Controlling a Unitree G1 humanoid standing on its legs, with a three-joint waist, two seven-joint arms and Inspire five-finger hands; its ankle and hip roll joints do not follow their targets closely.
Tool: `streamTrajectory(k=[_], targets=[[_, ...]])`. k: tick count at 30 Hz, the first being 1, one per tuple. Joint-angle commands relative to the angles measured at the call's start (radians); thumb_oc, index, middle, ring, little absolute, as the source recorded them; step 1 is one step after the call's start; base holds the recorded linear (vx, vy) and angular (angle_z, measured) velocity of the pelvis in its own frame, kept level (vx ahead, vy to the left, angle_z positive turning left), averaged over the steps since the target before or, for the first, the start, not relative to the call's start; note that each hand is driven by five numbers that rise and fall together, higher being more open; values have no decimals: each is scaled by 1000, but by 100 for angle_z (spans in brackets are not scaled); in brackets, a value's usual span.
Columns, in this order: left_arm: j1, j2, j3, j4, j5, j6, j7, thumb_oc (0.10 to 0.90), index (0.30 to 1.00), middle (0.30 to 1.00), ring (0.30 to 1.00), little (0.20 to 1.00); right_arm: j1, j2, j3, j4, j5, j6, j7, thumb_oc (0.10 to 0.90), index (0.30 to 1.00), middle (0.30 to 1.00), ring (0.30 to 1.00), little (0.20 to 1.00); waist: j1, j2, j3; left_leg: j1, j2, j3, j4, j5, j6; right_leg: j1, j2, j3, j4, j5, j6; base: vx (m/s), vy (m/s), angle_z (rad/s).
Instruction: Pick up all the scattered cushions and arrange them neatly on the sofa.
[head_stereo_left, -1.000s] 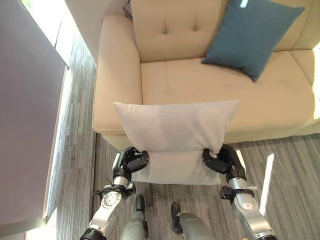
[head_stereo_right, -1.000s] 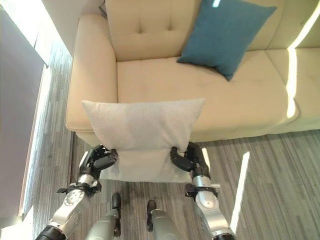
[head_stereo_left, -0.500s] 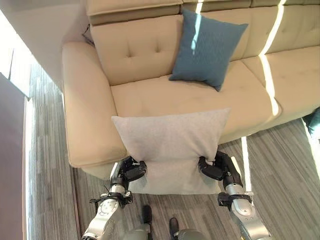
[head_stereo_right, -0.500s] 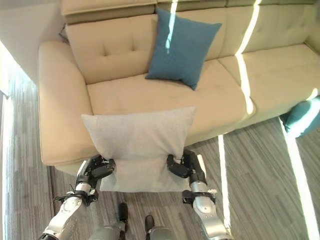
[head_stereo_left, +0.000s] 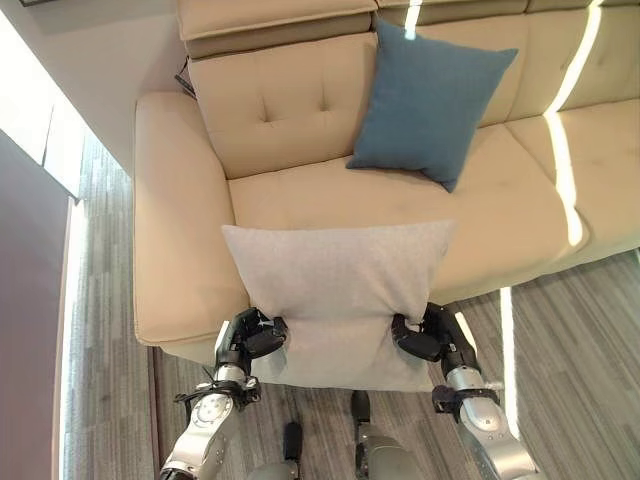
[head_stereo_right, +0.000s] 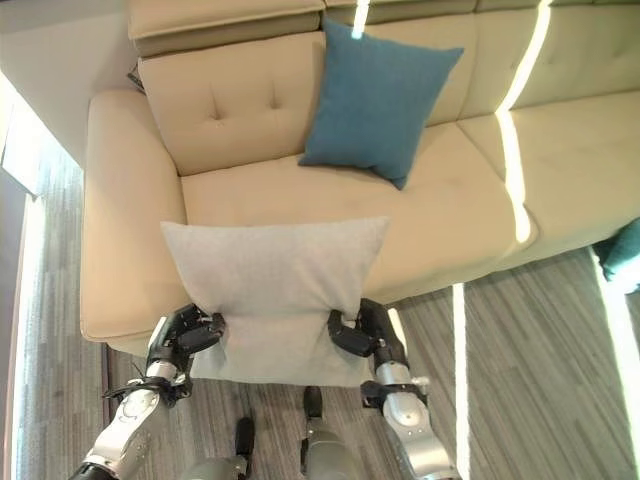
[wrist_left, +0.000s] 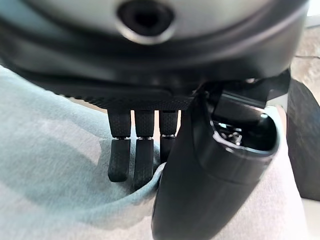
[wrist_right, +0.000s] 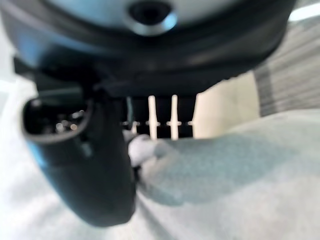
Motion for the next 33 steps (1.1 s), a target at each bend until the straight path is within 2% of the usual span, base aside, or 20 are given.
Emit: streamTrajectory(k=[1,2,3,4,6,8,9,11,13,14,18,20,23,24,25,26,29,30,32,33], targets=[[-109,-11,-46,-147,9,-136,-104,400,300,300,300,300,-83,-1,-46,-151,16,-158,15,400,300,300,300,300,-26,-46,-98,-101,-20,28,331,-134,-34,59,-12,-7,43,-129,41,62,-167,57],[-109,-11,-46,-147,9,-137,-104,400,300,300,300,300,-84,-1,-46,-151,16,-159,15,400,300,300,300,300,-27,-45,-99,-103,-19,27,333,-135,-34,58,-12,-8,43,-129,40,41,-192,71],[-115,-16,-46,-144,5,-136,-101,400,300,300,300,300,-75,-8,-53,-155,21,-157,16,400,300,300,300,300,-28,-50,-87,-152,-8,42,412,-111,-40,75,-12,-27,42,-145,26,90,-156,65],[-106,-22,-46,-143,0,-135,-108,400,300,300,300,300,-61,-12,-63,-159,27,-156,21,400,300,300,300,300,-33,-51,-84,-183,16,82,417,-118,-31,94,-15,-51,38,-165,19,124,-178,54],[-100,-22,-53,-135,5,-128,-119,400,300,300,300,300,-46,-13,-76,-160,31,-155,23,400,300,300,300,300,-34,-53,-88,-201,22,112,355,-128,-21,109,-19,-69,27,-177,20,149,-61,49],[-94,-21,-63,-127,16,-117,-129,400,300,300,300,300,-25,-14,-93,-164,39,-155,25,400,300,300,300,300,-36,-48,-94,-216,24,135,261,-89,-17,124,-13,-85,14,-186,24,156,-3,48],[-94,-21,-63,-127,16,-117,-129,400,300,300,300,300,-24,-14,-93,-165,39,-155,25,400,300,300,300,300,-37,-49,-95,-213,22,134,254,-85,-17,125,-15,-86,12,-186,24,146,3,23],[-89,-15,-67,-131,25,-106,-134,400,300,300,300,300,-13,-3,-101,-167,52,-157,11,400,300,300,300,300,-28,-37,-95,-269,14,179,156,-3,-29,157,7,-97,-1,-213,22,211,11,27],[-87,-14,-65,-134,25,-105,-133,400,300,300,300,300,-13,6,-103,-164,58,-152,7,400,300,300,300,300,-24,-38,-94,-288,15,194,150,8,-33,168,10,-95,-2,-225,19,231,61,38],[-69,-8,-60,-150,25,-108,-143,400,300,300,300,300,-4,12,-97,-173,48,-152,16,400,300,300,300,300,-20,-28,-110,-250,22,195,103,14,-24,185,19,-95,2,-241,24,344,133,0],[-54,7,-54,-173,35,-108,-143,400,300,300,300,300,-16,19,-83,-173,27,-145,21,400,300,300,300,300,-9,-40,-125,-210,5,200,112,-11,-3,209,-8,-82,43,-269,34,309,175,-25],[-49,17,-39,-193,39,-110,-137,400,300,300,300,300,-34,24,-70,-166,18,-140,32,400,300,300,300,300,11,-50,-130,-175,-8,224,121,-51,25,208,-42,-75,115,-271,63,210,191,-37],[-40,28,-27,-203,41,-109,-129,400,300,300,300,300,-48,31,-63,-166,10,-133,46,400,300,300,300,300,15,-46,-124,-136,-13,230,111,-67,51,147,-63,-68,264,-223,95,124,134,-38],[-40,28,-26,-203,41,-109,-129,400,300,300,300,300,-49,31,-63,-166,10,-133,46,400,300,300,300,300,16,-46,-124,-136,-14,231,110,-67,52,144,-64,-67,268,-224,96,71,104,-10],[-38,36,-21,-203,38,-112,-126,400,300,300,300,300,-56,39,-60,-167,14,-134,53,400,300,300,300,300,6,-40,-108,-119,-12,223,102,-70,63,89,-64,-48,364,-180,115,72,78,-1],[-39,37,-20,-201,43,-114,-125,400,300,300,300,300,-55,44,-58,-170,14,-135,54,400,300,300,300,300,3,-35,-105,-111,-11,214,96,-72,65,66,-59,-35,389,-180,116,126,89,9],[-49,34,-22,-194,50,-119,-123,400,300,300,300,300,-52,47,-62,-171,8,-136,51,400,300,300,300,300,-10,-25,-104,-88,-14,190,78,-74,62,27,-46,-7,370,-196,102,119,11,32],[-54,29,-21,-196,58,-126,-124,400,300,300,300,300,-49,45,-69,-169,2,-138,46,400,300,300,300,300,-30,-22,-99,-68,-22,166,65,-79,56,-6,-22,32,280,-202,89,200,-30,53],[-59,30,-19,-198,65,-131,-124,400,300,300,300,300,-52,38,-71,-167,1,-141,45,400,300,300,300,300,-43,-33,-94,-52,-40,150,64,-91,53,-32,-18,54,164,-167,91,170,-46,52],[-65,32,-19,-202,66,-132,-131,400,300,300,300,300,-48,37,-76,-163,7,-140,48,400,300,300,300,300,-46,-38,-94,-49,-48,138,75,-100,50,-11,-26,61,124,-164,89,135,-55,57]])
